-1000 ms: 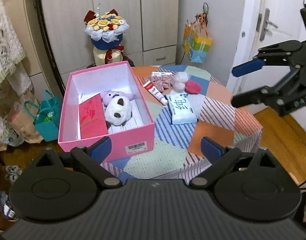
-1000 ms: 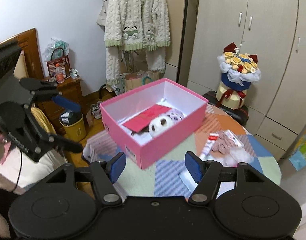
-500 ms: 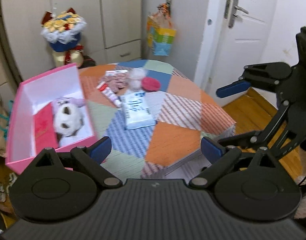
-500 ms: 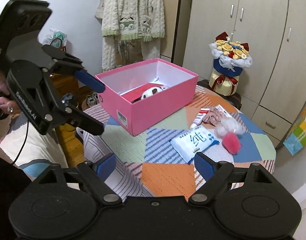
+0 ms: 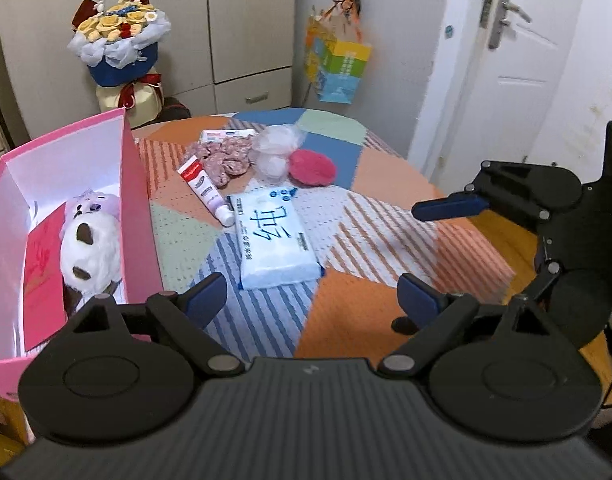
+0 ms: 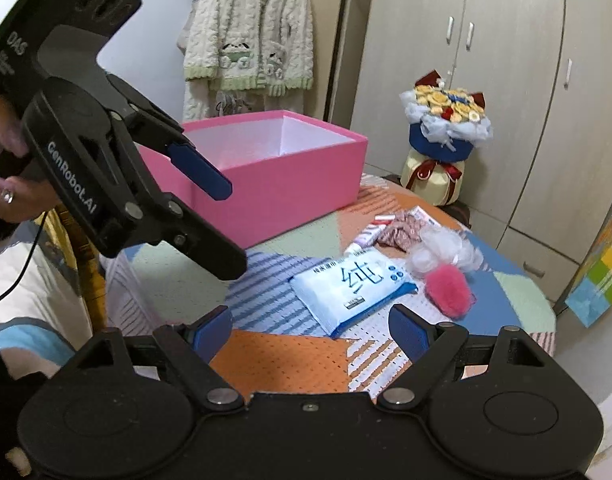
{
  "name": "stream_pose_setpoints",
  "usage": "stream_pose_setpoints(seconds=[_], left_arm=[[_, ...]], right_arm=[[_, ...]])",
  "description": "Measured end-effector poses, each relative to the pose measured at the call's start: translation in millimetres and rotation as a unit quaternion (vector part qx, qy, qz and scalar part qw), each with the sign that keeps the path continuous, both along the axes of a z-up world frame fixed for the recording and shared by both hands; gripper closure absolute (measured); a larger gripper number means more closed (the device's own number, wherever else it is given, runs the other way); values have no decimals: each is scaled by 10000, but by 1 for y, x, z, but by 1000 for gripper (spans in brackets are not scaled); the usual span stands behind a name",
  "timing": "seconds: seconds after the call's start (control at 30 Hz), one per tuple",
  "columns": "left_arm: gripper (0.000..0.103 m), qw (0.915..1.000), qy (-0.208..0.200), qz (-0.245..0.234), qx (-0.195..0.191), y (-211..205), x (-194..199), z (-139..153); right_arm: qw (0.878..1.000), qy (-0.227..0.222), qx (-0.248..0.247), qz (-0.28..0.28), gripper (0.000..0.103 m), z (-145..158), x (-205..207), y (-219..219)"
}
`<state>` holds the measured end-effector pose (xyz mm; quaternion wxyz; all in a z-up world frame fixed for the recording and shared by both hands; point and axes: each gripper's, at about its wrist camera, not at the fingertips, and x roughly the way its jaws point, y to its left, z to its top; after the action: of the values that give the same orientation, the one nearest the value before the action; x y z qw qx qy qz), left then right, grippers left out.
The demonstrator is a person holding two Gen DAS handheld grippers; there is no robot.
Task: Organize soft objects
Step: 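Withdraw the right gripper up and out of the pink box, then move the left gripper to the white wet-wipes pack and grasp it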
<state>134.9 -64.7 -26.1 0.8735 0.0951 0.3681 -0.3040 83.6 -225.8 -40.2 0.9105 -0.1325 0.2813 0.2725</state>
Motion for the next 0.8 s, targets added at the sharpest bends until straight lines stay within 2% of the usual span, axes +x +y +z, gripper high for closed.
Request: stream_pose_setpoints(seconds=[0.07,0.17,0.2,0.27,0.33,0.43,0.6,0.77,0.8], left_arm=[[14,10000,-26,57,32,-7,7,-8],[16,9997,64,255,-23,-13,23,-23],[20,9994,101,335,-52,-14,28,-27],[23,9991,117,403,-64,-17,38,-36],[29,9987,127,498,-63,-21,47,-43],[33,9979,168,606,-129,-23,60,-52],[37,9962,382,664,-406,-22,82,-65],[41,9939,507,898,-387,-22,97,-77],[45,9932,551,951,-370,-22,100,-79]], right_arm=[[10000,10,43,-67,15,-9,9,-1],[9990,-299,-141,-291,16,-23,18,5],[9991,-298,-62,-307,16,-27,21,6],[9989,-150,89,-444,16,-35,31,8],[9989,-19,-17,-466,16,-44,41,12],[9988,12,-264,-412,16,-55,51,22],[9987,140,-278,-411,16,-66,69,28],[9982,239,-288,-459,16,-72,82,30],[9981,278,-264,-480,16,-74,85,30]])
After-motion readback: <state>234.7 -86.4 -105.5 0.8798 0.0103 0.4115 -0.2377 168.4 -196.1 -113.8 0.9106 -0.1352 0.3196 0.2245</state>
